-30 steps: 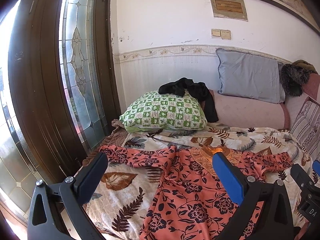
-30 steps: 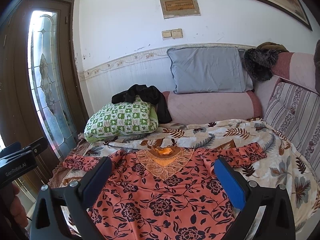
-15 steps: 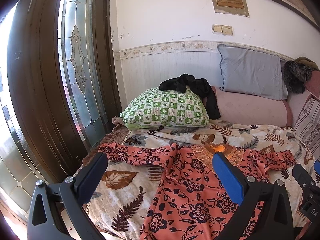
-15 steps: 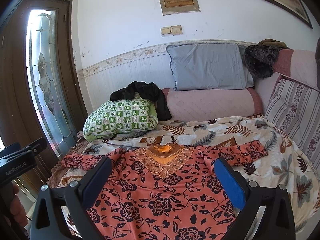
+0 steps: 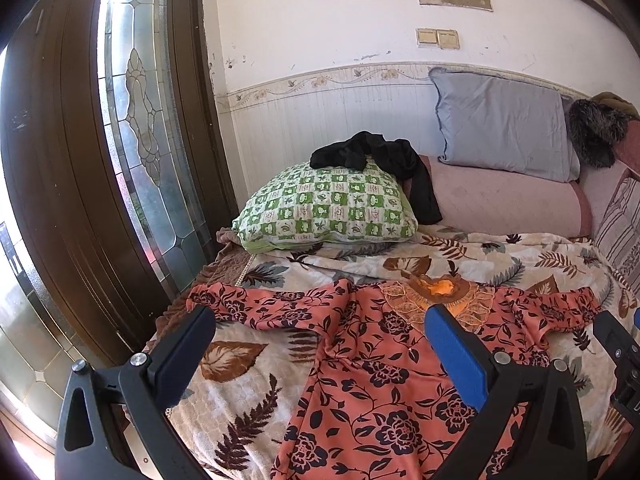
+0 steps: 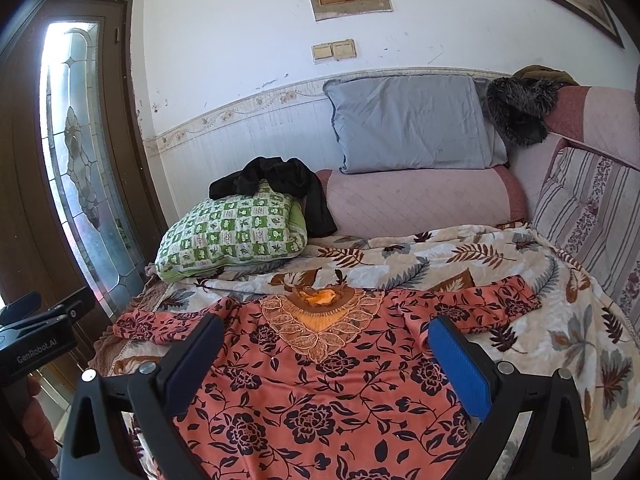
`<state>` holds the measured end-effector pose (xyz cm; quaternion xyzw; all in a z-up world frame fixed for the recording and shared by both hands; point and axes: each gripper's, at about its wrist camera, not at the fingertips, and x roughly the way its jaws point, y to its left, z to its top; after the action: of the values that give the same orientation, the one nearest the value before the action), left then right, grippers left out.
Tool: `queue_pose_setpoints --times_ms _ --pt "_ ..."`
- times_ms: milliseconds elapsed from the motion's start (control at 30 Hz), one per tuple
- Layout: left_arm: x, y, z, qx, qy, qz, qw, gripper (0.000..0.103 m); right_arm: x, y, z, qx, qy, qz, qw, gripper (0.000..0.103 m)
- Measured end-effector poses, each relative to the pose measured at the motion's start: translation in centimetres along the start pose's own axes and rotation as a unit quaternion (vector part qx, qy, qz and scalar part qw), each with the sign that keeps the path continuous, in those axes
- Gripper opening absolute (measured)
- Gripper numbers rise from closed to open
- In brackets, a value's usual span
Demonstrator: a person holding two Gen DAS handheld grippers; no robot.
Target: Fold small clothes
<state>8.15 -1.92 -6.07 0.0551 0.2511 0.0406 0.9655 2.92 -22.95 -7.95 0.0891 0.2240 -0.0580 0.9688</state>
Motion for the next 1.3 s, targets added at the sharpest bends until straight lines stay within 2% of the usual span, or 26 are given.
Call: queue_pose_setpoints --times_ms 300,633,800,933,967,1033,1100,1133,1200,1233,1300 --pt "3.0 -2.7 0.7 0.016 0.01 -0.002 0.9998 0.103 3.5 -2.0 0.6 0.014 0.004 -0.005 1.0 0.103" --pt "7.2 -5.9 0.8 0.031 0.028 -0.008 0.9991 0.103 7.7 -5.9 0.7 0.039 0.02 -0.028 0.999 0.103" --pt "11.1 -8.3 0.6 0.029 0.044 -0.02 0.9984 0.103 10.6 -11.0 0.9 0.077 0.027 -0.054 0.995 0.103" --pt "15.9 -10.7 0.0 0.016 0.068 -0.048 0.9964 0.103 13.9 -18.4 0.6 0.139 0.039 -0.053 0.988 0.103" --pt "17.4 -11.2 -0.4 0.013 0.077 -0.057 0.9953 0.103 15.0 -20.8 0.1 0.165 0.047 -0.044 0.984 0.103" --pt "20.8 -12.2 -1.7 0.011 0.111 -0.081 0.9905 0.103 17.6 -26.2 -1.3 0.233 0.074 -0.037 0.969 0.103" --pt "23.7 -12.9 -3.6 0.01 0.143 -0.092 0.9853 0.103 20.3 -31.5 -3.4 0.308 0.11 -0.039 0.944 0.1" --pt "25.0 -13.2 -4.6 0.012 0.158 -0.095 0.9828 0.103 21.5 -33.8 -4.6 0.347 0.125 -0.041 0.928 0.094" --pt "27.4 -13.5 -6.2 0.021 0.184 -0.084 0.9791 0.103 23.6 -37.2 -6.6 0.41 0.147 -0.028 0.9 0.085" --pt "28.3 -13.5 -6.8 0.024 0.192 -0.076 0.9782 0.103 24.5 -38.4 -7.2 0.428 0.152 -0.022 0.891 0.083" --pt "29.7 -13.0 -7.5 0.028 0.2 -0.061 0.9775 0.103 26.0 -40.1 -7.8 0.448 0.148 -0.044 0.881 0.082"
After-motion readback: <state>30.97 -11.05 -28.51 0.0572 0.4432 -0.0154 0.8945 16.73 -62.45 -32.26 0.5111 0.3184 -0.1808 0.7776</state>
